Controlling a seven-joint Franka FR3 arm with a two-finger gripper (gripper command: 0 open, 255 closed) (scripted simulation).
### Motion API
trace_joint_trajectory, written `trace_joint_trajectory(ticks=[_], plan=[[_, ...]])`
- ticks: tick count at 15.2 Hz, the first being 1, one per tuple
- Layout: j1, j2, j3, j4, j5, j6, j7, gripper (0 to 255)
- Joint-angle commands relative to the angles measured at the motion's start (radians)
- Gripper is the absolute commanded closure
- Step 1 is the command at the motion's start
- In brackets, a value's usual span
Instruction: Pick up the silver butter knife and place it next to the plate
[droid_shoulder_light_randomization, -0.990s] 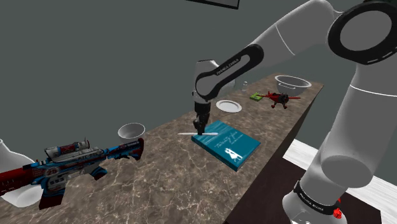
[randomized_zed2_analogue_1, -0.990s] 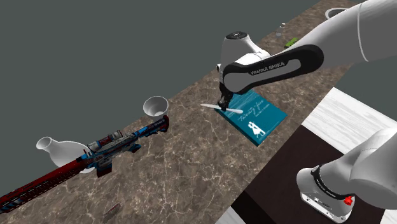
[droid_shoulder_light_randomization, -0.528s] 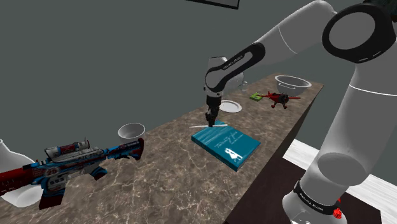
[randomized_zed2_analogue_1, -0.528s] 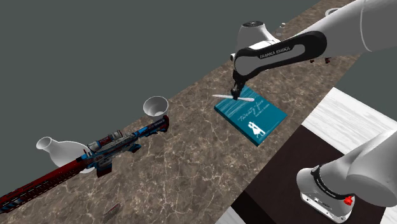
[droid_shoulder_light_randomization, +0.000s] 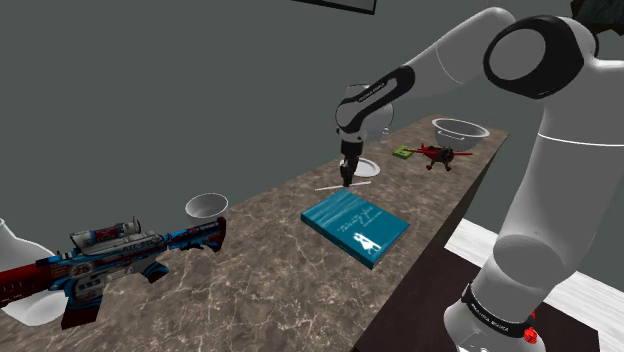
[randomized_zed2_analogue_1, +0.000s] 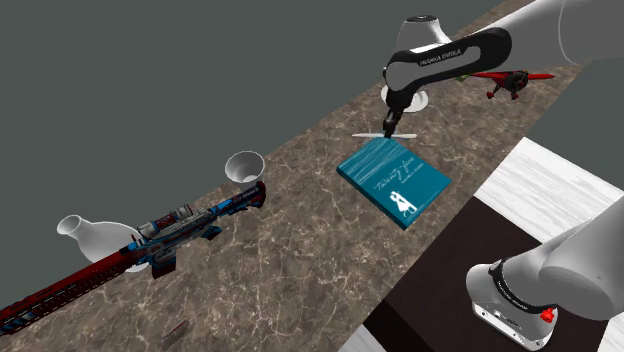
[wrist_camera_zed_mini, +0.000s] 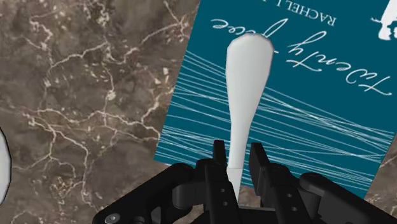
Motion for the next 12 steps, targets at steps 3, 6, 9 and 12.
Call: trace_joint_trajectory(ticks=[3, 6, 9, 12], plan=[[-0.052, 0.049, -0.034, 0.073, -0.001, -0.028, -0.085, 255], [-0.092, 0.096, -0.057, 0.144, 0.001, -0.054, -0.146, 255], [-0.134, 0.152, -0.077, 0.229, 0.005, -0.086, -0.207, 255], [-0.135, 0.174, -0.075, 0.218, 0.009, -0.053, -0.209, 255]])
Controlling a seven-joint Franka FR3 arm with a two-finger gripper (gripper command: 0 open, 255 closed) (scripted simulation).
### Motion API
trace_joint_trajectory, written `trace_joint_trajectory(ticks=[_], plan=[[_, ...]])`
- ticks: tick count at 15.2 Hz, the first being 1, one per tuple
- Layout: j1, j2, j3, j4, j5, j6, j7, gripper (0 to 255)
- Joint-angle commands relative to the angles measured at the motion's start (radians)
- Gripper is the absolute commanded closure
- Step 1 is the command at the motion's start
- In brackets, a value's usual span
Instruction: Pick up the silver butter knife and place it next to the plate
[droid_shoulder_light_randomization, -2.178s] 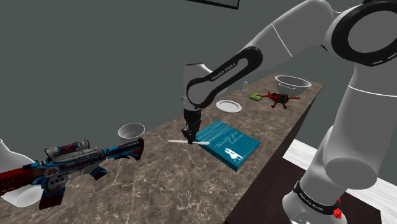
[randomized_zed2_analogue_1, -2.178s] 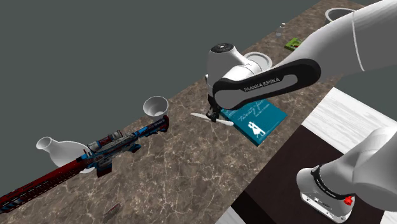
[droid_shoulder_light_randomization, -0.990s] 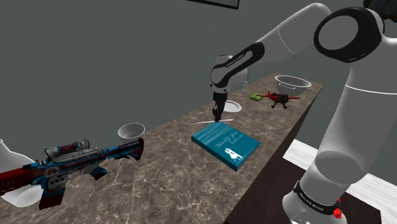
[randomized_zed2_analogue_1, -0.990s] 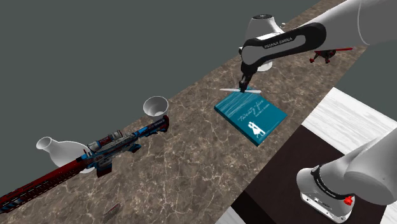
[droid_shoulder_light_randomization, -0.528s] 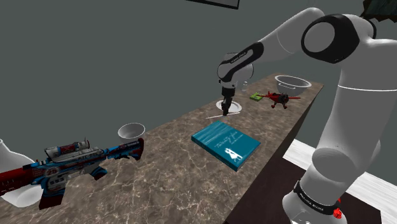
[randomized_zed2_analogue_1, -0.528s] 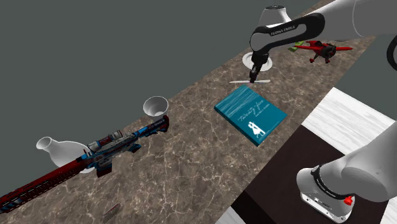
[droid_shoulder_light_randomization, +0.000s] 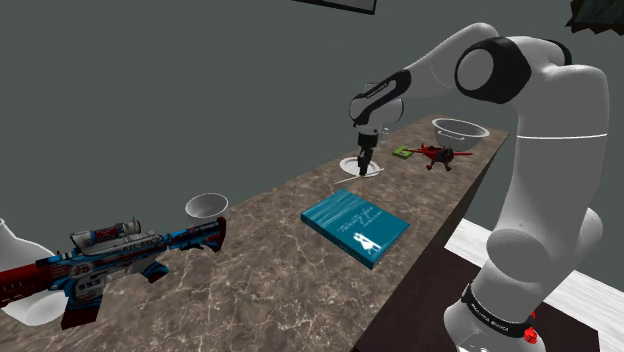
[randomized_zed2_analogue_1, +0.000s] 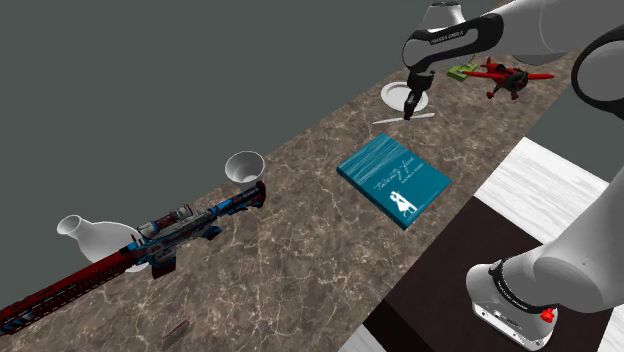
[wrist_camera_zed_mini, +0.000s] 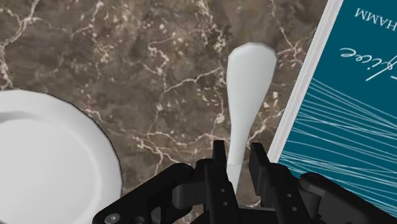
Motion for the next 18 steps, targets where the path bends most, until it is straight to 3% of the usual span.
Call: trace_joint_trajectory(ticks=[1, 13, 18], plan=[[-0.003, 0.016, 0.000, -0.006, 0.003, 0.022, -0.006, 255], [-0.009, 0.117, 0.009, -0.028, 0.021, 0.145, -0.019, 255], [-0.009, 0.117, 0.009, -0.028, 0.021, 0.144, -0.019, 255]])
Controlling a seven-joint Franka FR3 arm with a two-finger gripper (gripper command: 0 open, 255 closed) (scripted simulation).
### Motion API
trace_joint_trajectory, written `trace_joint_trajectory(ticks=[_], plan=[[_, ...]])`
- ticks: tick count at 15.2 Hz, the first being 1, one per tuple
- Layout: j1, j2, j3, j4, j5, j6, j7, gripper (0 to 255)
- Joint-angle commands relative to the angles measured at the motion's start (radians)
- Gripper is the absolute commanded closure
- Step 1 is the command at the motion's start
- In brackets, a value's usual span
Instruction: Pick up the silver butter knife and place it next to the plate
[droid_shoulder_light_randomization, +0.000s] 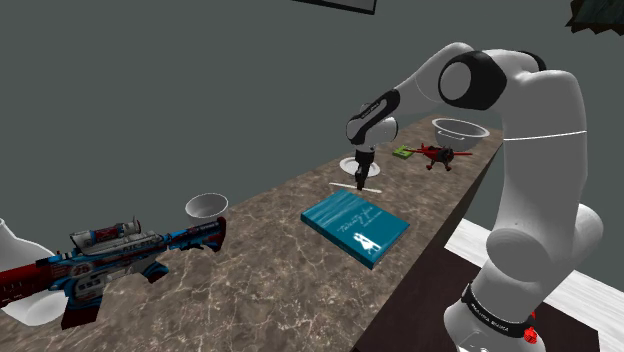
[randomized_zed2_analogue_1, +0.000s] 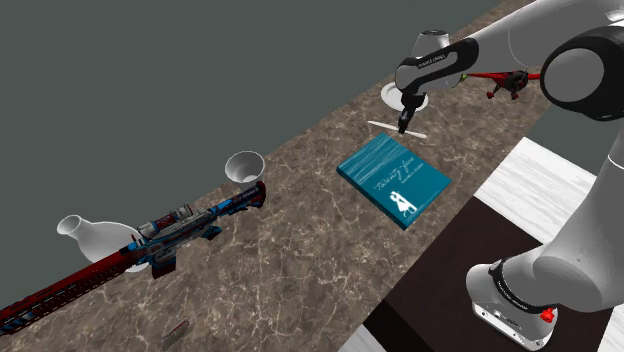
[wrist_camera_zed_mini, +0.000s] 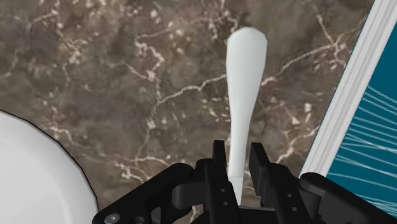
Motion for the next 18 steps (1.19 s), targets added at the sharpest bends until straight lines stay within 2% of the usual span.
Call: trace_joint_trajectory(ticks=[1, 3, 4, 9, 13, 18], plan=[[0.000, 0.000, 0.000, 0.000, 0.000, 0.000, 0.000, 255], [0.000, 0.000, 0.000, 0.000, 0.000, 0.000, 0.000, 255], [0.000, 0.000, 0.000, 0.000, 0.000, 0.000, 0.000, 0], [0.000, 0.000, 0.000, 0.000, 0.000, 0.000, 0.000, 0], [0.003, -0.065, -0.007, 0.043, -0.013, -0.107, 0.008, 0], [0.003, -0.065, -0.007, 0.043, -0.013, -0.107, 0.008, 0]])
